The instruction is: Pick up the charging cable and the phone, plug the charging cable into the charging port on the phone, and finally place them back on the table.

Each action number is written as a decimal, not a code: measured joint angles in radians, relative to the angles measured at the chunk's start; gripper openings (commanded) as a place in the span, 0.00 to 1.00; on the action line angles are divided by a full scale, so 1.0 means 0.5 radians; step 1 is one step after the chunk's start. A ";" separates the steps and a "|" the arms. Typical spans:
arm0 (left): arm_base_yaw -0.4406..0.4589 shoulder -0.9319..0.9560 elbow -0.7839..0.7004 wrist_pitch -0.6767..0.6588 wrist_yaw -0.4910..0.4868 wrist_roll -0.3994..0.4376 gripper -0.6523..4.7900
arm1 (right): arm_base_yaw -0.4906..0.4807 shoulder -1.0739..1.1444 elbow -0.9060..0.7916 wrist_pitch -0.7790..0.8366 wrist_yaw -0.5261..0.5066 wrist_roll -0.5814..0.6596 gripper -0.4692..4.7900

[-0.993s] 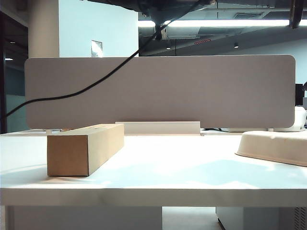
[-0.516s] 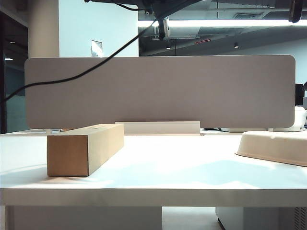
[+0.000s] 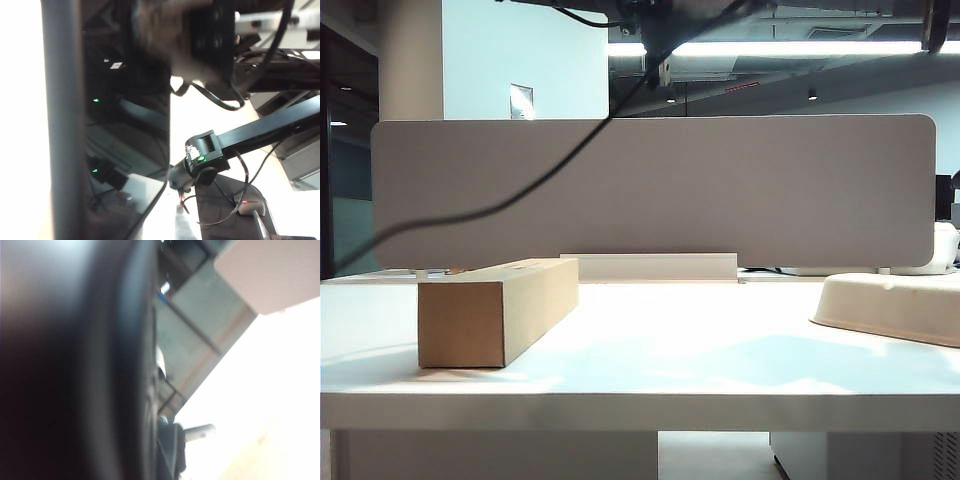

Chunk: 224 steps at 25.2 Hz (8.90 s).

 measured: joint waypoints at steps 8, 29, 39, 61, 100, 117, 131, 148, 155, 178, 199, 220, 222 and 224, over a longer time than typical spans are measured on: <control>0.164 -0.004 0.002 -0.294 -0.007 0.053 0.47 | 0.002 0.002 -0.005 -0.421 0.204 -0.311 0.09; 0.577 -0.706 0.003 -0.719 -0.692 0.403 0.11 | -0.174 0.694 -0.004 -1.103 0.987 -0.689 0.09; 0.577 -0.722 0.002 -0.775 -0.756 0.450 0.11 | -0.203 0.846 0.011 -1.044 0.996 -0.663 0.15; 0.577 -0.722 0.002 -0.774 -0.755 0.450 0.11 | -0.348 0.787 0.021 -1.531 1.095 -0.738 0.81; 0.578 -1.366 -0.613 -0.834 -1.675 0.648 0.11 | -0.402 -0.919 -0.098 -2.284 1.206 -1.653 0.08; 0.577 -2.779 -1.979 -0.101 -1.910 -0.165 0.11 | -0.142 -0.982 -0.481 -1.924 1.221 -1.509 0.08; 0.577 -2.808 -2.718 0.378 -2.132 -0.255 0.11 | -0.143 -0.985 -0.891 -1.460 1.220 -1.395 0.08; 0.577 -2.808 -2.943 0.605 -2.263 -0.088 0.11 | -0.143 -0.982 -1.102 -1.177 1.222 -1.406 0.08; 0.577 -2.808 -2.983 0.737 -2.448 0.180 0.11 | -0.144 -0.980 -1.131 -1.186 1.344 -1.459 0.08; 0.577 -2.807 -2.985 0.797 -2.469 0.173 0.11 | -0.144 -0.980 -1.131 -1.192 1.344 -1.459 0.08; 1.125 -3.362 -2.985 0.775 -2.380 0.174 0.11 | -0.328 -1.944 -1.130 -1.334 1.341 -1.461 0.08; 1.125 -3.426 -2.985 0.770 -2.380 0.174 0.11 | -0.383 -2.132 -1.130 -1.334 1.341 -1.462 0.08; 1.125 -3.426 -2.985 0.770 -2.379 0.173 0.11 | -0.382 -2.132 -1.130 -1.334 1.341 -1.462 0.08; 1.125 -3.426 -2.985 0.770 -2.380 0.173 0.11 | -0.377 -2.132 -1.130 -1.334 1.341 -1.462 0.08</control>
